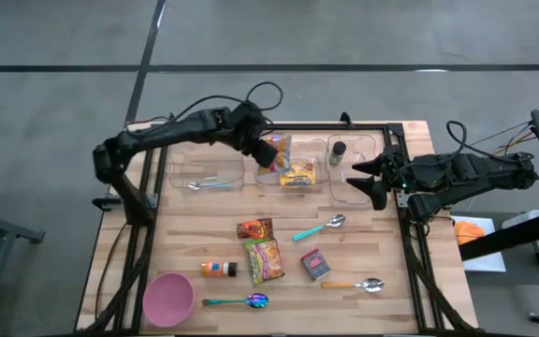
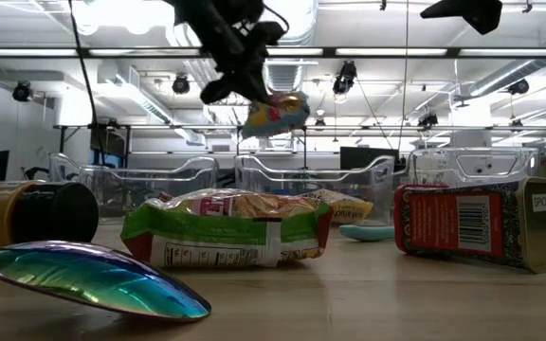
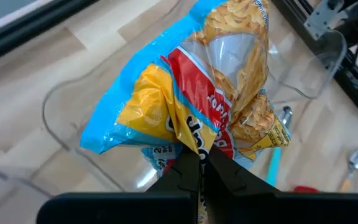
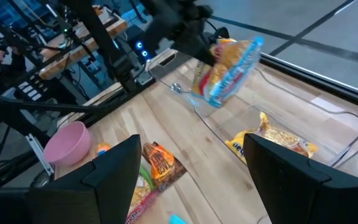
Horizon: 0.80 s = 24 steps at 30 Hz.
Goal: Pick & Place Food Item
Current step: Put the blue noodle pack into the middle transparent bin
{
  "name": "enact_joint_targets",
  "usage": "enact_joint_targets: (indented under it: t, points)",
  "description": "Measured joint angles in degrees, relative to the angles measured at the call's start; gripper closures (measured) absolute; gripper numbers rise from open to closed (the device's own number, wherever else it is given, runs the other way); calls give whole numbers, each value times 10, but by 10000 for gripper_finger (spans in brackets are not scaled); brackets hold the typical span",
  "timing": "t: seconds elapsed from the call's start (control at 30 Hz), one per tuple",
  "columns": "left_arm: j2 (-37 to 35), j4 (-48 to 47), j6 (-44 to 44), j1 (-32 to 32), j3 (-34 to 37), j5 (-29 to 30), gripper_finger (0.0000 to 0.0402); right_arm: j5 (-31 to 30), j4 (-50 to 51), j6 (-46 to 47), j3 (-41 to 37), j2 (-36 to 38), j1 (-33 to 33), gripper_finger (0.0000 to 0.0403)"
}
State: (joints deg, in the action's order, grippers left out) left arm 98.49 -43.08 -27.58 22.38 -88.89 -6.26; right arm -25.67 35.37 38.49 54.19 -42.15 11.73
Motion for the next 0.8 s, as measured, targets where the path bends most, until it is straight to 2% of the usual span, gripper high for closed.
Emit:
enact_joint_targets:
  t: [0.23,0.6,0.8]
  points:
    - [51,9,26,20,-35,-7,397,0,-2,4,0,0,0,125]
    - [98,5,36,41,-35,-13,397,0,-2,1,0,0,0,125]
    - [118,-30,59,36,-35,-4,397,1,-1,1,0,0,0,125]
